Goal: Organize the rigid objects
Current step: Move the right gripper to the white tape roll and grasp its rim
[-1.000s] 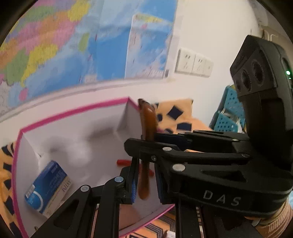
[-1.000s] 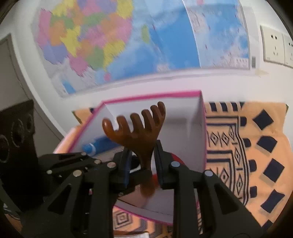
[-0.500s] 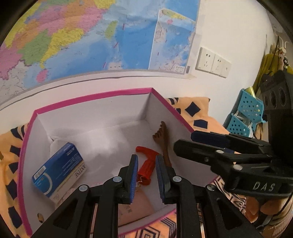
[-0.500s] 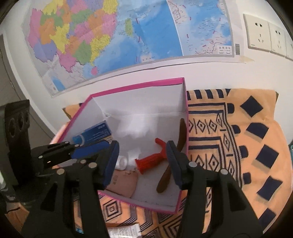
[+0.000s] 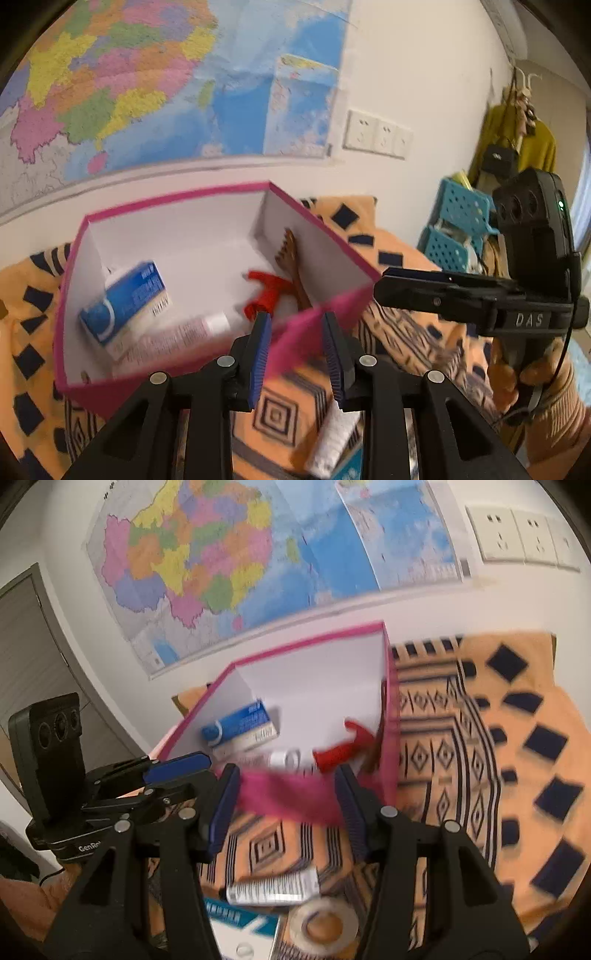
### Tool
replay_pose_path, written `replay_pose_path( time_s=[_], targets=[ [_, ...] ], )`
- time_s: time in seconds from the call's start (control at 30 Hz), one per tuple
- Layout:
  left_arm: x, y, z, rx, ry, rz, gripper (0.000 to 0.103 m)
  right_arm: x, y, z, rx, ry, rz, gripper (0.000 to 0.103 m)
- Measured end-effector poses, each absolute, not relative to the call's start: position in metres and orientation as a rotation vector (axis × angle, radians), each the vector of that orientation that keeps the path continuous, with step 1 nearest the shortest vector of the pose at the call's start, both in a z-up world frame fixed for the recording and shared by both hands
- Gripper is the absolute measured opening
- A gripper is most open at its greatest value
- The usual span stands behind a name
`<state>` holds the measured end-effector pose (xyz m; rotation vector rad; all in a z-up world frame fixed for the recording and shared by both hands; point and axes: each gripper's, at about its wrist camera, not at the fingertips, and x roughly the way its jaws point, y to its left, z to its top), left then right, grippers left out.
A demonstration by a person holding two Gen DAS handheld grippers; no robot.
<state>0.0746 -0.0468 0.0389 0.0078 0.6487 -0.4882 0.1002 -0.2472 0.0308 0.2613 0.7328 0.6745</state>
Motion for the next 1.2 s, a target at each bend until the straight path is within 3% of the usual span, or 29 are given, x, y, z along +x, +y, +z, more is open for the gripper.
replay_pose_path(
  time_s=[0.4, 1.03, 1.2],
  targets=[
    [0.041, -0.041, -0.018, -0.029, 0.812, -0.493, 0.028, 0.068, -0.25, -0.032, 0.26, 0.898, 0.642, 0.055],
    [0.025, -0.048, -0.042, 0.038, 0.877, -0.488, 0.029, 0.066, -0.244, -0.064, 0.185, 0.981, 0.596, 0.055],
    [0.026, -0.046, -0.047, 0.05, 0.888, -0.475, 0.041, 0.06, -0.243, -0.062, 0.113, 0.976, 0.574, 0.055]
  ],
)
